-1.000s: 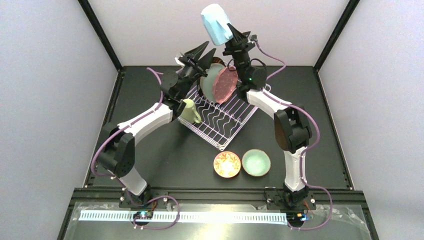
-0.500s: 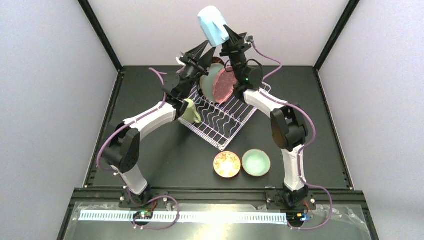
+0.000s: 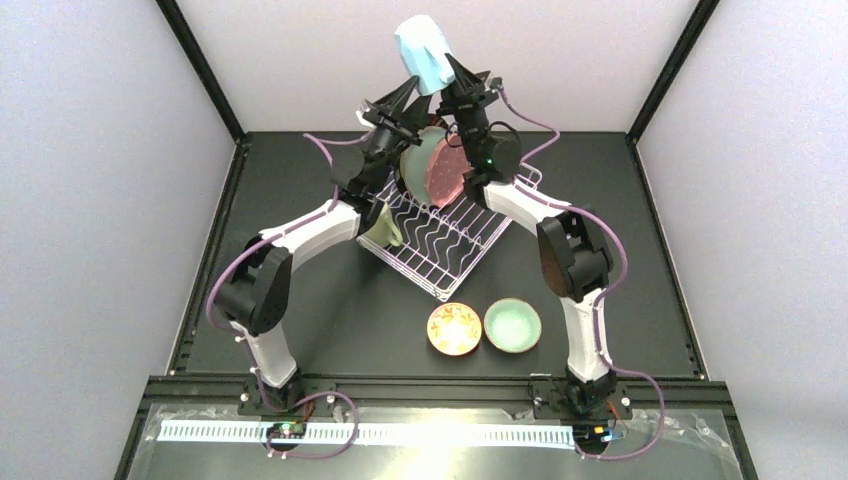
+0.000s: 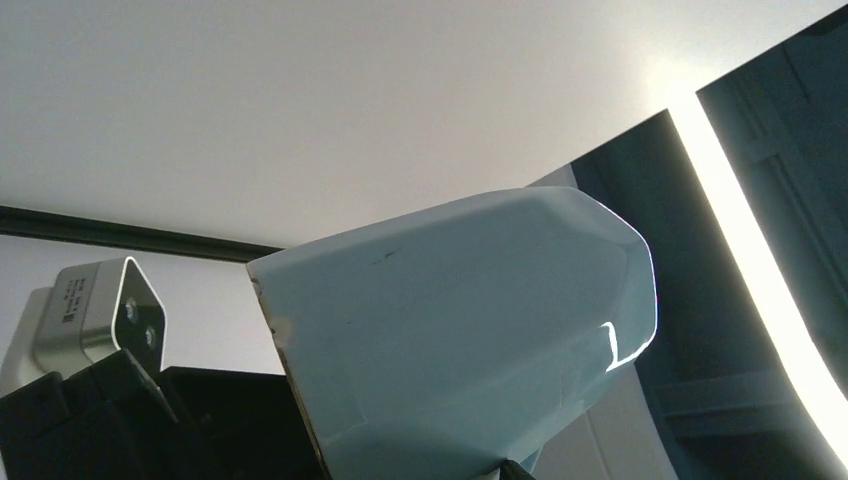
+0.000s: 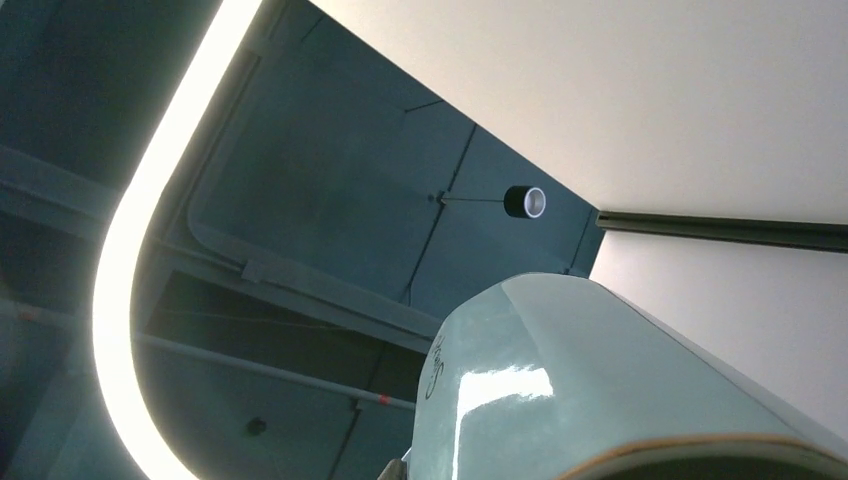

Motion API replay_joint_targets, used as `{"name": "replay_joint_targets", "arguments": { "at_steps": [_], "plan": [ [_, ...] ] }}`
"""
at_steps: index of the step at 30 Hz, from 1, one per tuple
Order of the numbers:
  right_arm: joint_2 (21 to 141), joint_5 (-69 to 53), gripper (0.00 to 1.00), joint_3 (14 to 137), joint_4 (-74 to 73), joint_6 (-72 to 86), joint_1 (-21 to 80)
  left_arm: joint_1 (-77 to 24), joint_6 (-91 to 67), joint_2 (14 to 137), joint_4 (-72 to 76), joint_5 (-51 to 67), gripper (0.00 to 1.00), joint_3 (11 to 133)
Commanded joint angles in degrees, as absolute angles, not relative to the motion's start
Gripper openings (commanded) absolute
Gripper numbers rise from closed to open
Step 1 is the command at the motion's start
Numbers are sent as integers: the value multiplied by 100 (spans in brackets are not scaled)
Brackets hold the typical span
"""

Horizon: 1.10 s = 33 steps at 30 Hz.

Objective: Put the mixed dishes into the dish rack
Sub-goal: Pass from the right arm to the left

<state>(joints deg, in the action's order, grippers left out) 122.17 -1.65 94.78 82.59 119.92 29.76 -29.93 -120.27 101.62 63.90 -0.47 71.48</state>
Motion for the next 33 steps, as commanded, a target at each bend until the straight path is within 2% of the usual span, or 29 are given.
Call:
{"name": "replay_joint_targets", "arguments": {
  "at_steps": [1,11,15,18,25,33],
  "plan": [
    [11904,-305,0,9382,10694,12206,3163,-3020,-13251,10398,6917,-409,81,7588],
    [11625,-326,0,9044,10798,12156,3351,-3015,-12988,10588,7108,-460,81,7890],
    [11382,-301,0,8633,10802,12114,3366,-3007,-12785,10592,7066,-422,76,7984],
    [11226,-358,0,8410,10790,12087,3372,-3004,-12659,10556,6997,-413,71,7982],
    [10976,-325,0,7963,10730,12093,3378,-2997,-12501,10624,6960,-343,47,8094],
    [10919,-267,0,7797,10610,12092,3376,-2982,-12489,10683,7193,-445,28,8027]
  ]
}}
